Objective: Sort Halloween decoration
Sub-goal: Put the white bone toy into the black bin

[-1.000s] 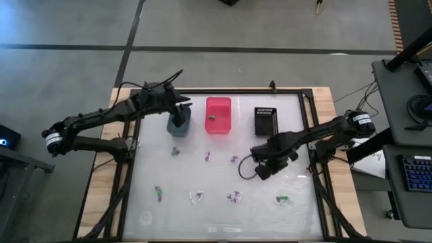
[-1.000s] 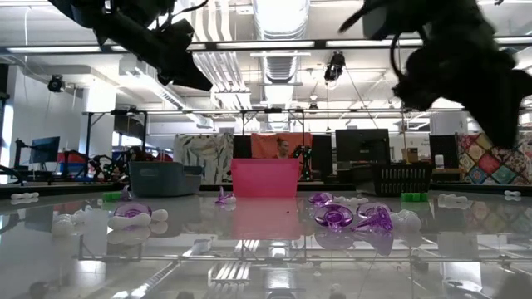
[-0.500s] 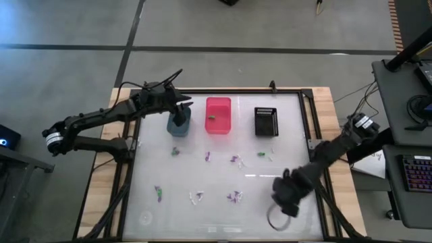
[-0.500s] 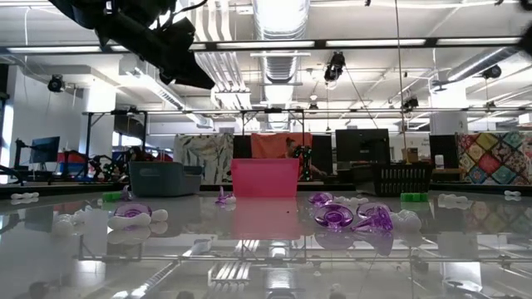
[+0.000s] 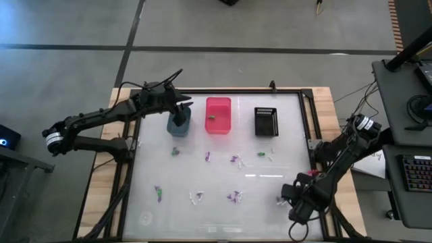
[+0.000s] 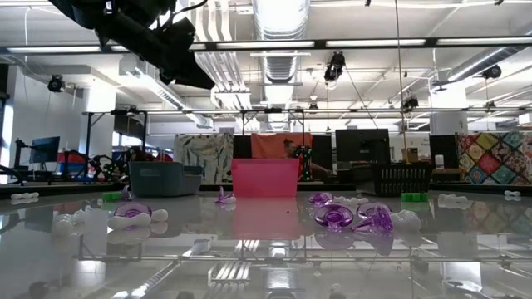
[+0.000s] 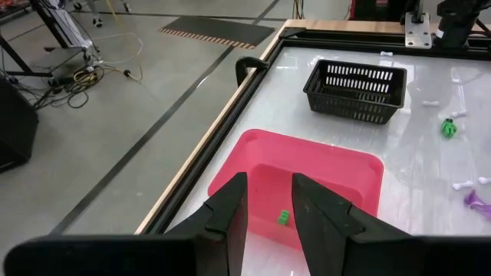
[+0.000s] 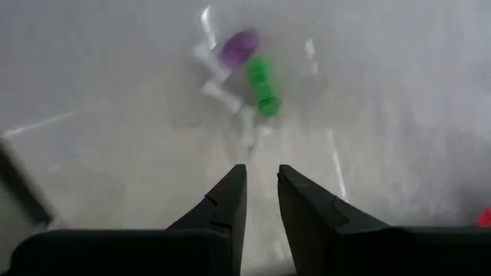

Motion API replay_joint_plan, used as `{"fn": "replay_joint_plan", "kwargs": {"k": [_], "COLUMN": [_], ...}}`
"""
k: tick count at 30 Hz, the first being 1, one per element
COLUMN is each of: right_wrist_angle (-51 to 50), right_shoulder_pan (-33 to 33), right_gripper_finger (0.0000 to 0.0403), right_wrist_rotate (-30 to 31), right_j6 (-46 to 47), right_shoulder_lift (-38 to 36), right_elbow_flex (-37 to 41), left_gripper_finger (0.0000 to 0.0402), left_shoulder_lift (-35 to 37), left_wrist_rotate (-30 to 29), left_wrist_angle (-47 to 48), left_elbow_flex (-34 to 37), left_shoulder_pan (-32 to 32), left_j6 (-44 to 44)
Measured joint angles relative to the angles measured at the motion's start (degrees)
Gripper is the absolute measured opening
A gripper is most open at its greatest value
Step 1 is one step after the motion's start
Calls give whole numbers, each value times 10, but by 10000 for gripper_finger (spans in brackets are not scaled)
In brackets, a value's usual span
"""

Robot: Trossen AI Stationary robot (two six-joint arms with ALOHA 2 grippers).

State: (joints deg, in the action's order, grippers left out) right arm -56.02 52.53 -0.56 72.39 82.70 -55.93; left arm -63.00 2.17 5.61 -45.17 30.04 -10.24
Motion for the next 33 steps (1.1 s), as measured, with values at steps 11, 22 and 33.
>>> {"fn": "replay_joint_plan", "kwargs": {"k": [11,22,33], "right_wrist_angle": [20,51,103], "right_shoulder_pan": [0,1,1], "right_gripper_finger": [136,125,123], "right_wrist_rotate": [6,3,-29], "right_j6": [-16,-26,-15], "right_shoulder_lift": [0,0,0], "right_elbow_flex": [20,45,84], "left_gripper_finger": [86,82,81], "left_shoulder_lift": [3,13,11], "left_wrist_rotate": [59,404,403], "left_wrist_angle": [-5,-153,-155], "left_elbow_flex": [0,1,2], "left_shoulder_pan": [0,-27,-32], "left_j6": [14,88,93]}}
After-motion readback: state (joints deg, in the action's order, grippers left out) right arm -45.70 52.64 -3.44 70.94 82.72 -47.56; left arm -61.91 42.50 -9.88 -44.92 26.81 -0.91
